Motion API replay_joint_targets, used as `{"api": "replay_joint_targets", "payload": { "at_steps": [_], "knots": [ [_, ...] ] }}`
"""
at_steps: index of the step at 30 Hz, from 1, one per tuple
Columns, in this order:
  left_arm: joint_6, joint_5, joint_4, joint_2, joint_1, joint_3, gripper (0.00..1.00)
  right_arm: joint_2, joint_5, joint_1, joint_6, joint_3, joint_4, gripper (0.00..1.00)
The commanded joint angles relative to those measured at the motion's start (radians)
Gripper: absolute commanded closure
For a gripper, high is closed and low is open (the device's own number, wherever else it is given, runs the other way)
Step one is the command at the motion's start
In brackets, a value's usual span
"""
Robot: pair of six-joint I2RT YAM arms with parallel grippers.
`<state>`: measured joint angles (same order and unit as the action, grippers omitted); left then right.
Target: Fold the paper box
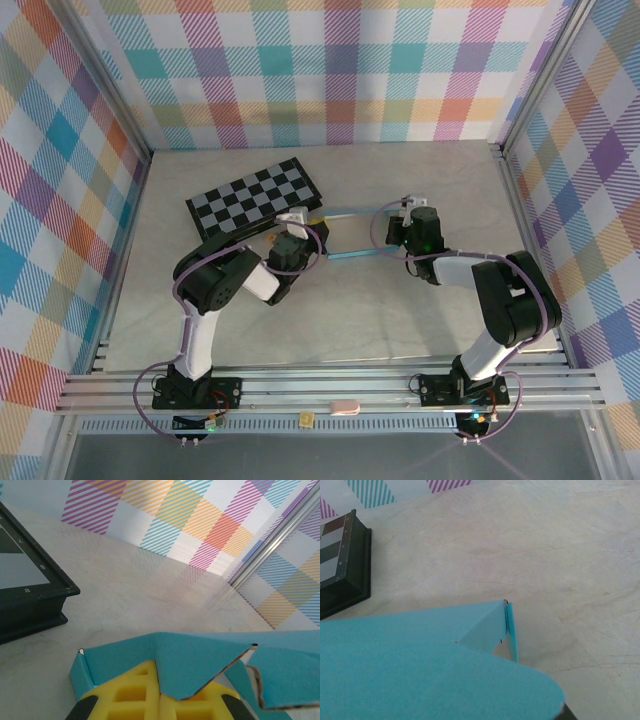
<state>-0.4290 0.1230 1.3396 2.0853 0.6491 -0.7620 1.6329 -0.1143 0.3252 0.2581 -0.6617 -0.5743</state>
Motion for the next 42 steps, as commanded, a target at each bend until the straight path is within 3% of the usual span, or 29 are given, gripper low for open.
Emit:
{"api": "replay_joint_targets", "payload": {
  "at_steps": [1,10,20,31,42],
  "knots": [
    [-0.014,-0.061,-0.010,0.037,0.047,0.019,1.00,-0.009,0.038,0.032,0.030,0.023,0.072,0.99],
    [-0.010,-0.040,-0.033,0.036,0.057,0.035,1.00,-0.076,0.002,0.031,0.100,-0.001,0.194,0.90],
    [0.013,-0.048,-0.068,0.037,0.060,0.018,1.00,-0.202,0.085,0.032,0.390,-0.011,0.332,0.61],
    [0.051,-0.032,-0.169,0.007,0.068,-0.016,1.00,-0.277,0.136,0.058,0.495,-0.003,0.439,0.54],
    [0.115,0.090,-0.371,-0.038,0.129,-0.083,1.00,-0.392,0.120,0.084,0.490,0.042,0.584,0.48]
  ]
}}
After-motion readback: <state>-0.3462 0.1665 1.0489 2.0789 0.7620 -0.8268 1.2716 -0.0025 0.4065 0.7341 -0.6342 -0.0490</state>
